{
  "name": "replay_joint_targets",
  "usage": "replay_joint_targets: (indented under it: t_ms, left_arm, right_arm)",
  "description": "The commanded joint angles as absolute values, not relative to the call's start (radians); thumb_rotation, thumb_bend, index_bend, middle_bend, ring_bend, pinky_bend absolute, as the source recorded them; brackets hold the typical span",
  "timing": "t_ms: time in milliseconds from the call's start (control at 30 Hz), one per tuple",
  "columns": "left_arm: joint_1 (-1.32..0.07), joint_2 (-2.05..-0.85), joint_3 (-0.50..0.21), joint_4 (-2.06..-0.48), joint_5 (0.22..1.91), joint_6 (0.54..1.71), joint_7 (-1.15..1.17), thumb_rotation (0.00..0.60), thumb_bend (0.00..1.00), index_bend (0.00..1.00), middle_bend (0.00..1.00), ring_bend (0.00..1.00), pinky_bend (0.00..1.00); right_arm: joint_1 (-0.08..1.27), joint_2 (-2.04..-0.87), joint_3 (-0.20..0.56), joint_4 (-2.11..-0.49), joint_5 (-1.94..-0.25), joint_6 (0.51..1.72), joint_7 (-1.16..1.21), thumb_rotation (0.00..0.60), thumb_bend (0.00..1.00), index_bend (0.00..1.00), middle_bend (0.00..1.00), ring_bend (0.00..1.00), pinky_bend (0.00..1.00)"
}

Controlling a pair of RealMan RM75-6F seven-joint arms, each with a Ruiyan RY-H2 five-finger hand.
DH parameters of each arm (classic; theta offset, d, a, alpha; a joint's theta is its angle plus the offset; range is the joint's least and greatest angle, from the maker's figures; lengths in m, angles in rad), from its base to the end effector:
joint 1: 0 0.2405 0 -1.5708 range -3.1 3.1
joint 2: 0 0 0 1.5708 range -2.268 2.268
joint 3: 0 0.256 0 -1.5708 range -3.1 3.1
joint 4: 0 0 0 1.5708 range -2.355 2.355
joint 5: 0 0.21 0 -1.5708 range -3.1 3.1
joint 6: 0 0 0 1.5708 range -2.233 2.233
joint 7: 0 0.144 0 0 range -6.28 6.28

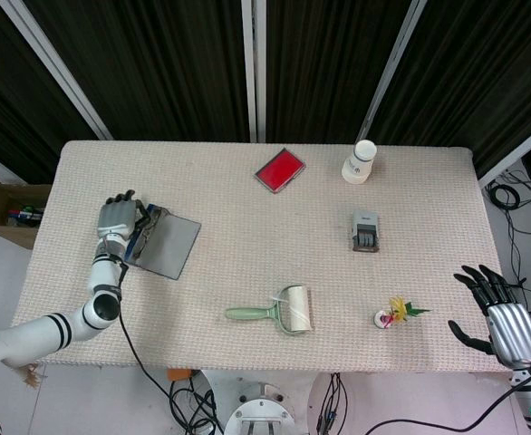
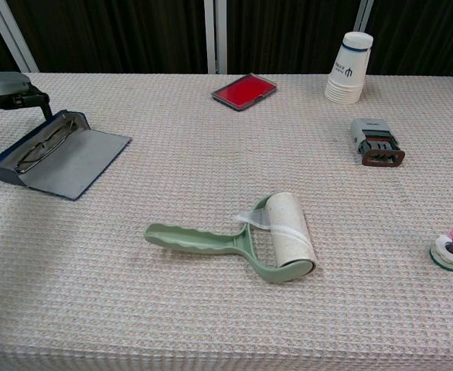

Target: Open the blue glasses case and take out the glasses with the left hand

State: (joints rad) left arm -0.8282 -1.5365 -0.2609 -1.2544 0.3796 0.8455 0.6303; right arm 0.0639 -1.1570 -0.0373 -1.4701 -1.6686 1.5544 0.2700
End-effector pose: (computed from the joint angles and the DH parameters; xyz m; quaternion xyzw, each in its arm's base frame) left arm -0.2294 0.4059 0.0158 -0.6160 -0.5196 -0.2095 0.5538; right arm -0.3194 -0.1560 0.1469 0.6102 -0.4193 0.4474 0.5017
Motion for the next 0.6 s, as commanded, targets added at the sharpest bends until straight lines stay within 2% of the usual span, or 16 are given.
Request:
replay_joint_targets:
  t_ms: [33,367,533,567,600]
  left_arm:
    - [-0.842,-1.536,-0.272,-1.306,0.427,0.815,0.588,0.0,0.7,0.37,0.05,0.06,0.11]
    - [-0.86,-1.491,-0.22,-1.505,0.577,0.806,0.554,0.0,0.69,0.37,0.05,0.06,0.11]
    - [-0.845,-1.469,-0.196,-1.567,0.67,0.879,0.538,0.008,0.65,0.34,0.05,0.06,0.11]
    - [-0.837,-1.47,-0.191,-1.564,0.701,0.913,0.536,0.049,0.62,0.32,0.05,0.06,0.11]
    - [-0.831,-1.472,-0.186,-1.557,0.723,0.938,0.536,0.134,0.59,0.29,0.05,0.06,0.11]
  right_arm:
    - [0.064,-1.157,-0.037,-1.471,-1.667,1.553,0.269,0.6,0.2,0.18,0.13,0.0,0.11]
    - [0.065,-1.156,-0.034,-1.474,-1.663,1.545,0.267,0.6,0.2,0.18,0.13,0.0,0.11]
    - [0.07,-1.155,-0.033,-1.478,-1.667,1.542,0.263,0.6,0.2,0.18,0.13,0.0,0.11]
    - [0.07,-1.155,-0.032,-1.478,-1.668,1.542,0.262,0.6,0.2,0.18,0.13,0.0,0.11]
    - [0.07,-1.155,-0.032,-1.478,-1.668,1.542,0.262,0.6,0.2,0.18,0.13,0.0,0.11]
